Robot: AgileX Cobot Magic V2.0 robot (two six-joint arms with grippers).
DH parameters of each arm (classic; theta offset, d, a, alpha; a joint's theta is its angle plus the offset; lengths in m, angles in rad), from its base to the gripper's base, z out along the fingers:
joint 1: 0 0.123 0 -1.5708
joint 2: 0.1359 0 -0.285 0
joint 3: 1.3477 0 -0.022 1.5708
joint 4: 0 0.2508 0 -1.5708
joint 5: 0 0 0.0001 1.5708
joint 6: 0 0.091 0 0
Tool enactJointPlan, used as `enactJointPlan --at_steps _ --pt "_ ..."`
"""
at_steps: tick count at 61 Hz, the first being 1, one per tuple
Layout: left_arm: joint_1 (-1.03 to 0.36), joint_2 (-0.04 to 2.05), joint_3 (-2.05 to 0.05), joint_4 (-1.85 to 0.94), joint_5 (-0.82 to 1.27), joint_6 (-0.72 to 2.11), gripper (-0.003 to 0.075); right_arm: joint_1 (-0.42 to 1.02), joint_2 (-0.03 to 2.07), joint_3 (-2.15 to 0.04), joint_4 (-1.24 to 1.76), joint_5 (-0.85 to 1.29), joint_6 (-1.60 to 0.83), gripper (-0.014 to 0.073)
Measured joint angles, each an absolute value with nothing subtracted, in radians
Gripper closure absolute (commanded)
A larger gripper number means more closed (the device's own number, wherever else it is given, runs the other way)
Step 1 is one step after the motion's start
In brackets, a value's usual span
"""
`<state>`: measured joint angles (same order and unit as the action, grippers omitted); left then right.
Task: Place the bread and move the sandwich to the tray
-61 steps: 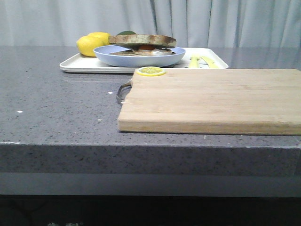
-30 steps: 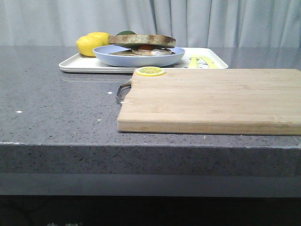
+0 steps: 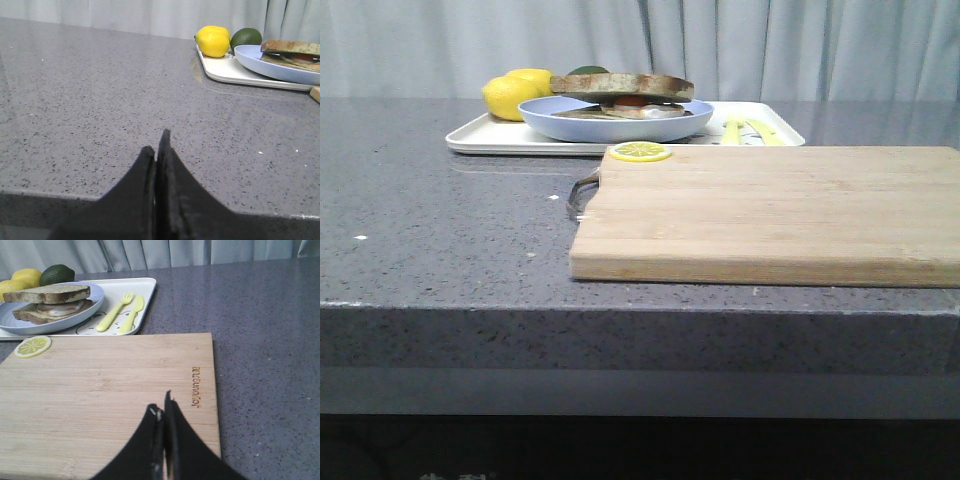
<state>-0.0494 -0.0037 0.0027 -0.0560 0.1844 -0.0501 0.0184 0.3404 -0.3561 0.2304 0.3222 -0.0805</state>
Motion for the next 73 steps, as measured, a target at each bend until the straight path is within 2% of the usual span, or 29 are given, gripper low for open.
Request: enactJointPlan --at_steps 38,56,65,73 --pt "-0.049 -0.004 0.003 -0.056 0.184 -0.050 0.0741 0.020 0.340 -0.351 0.230 0.292 -0.081 0.0653" --pt "-0.049 -0.004 0.003 -0.056 0.184 -0.050 0.0741 0.066 0.261 -0.122 0.230 0.095 -0.081 0.0653" --pt "-0.049 -0.004 0.003 -0.056 0.184 -0.050 0.0741 0.066 0.142 0.013 0.230 0.097 -0.081 0.0653" --pt "-0.049 -0.004 0.003 -0.056 0.184 -0.050 0.0741 0.066 0.046 0.028 0.230 0.151 -0.081 0.0653"
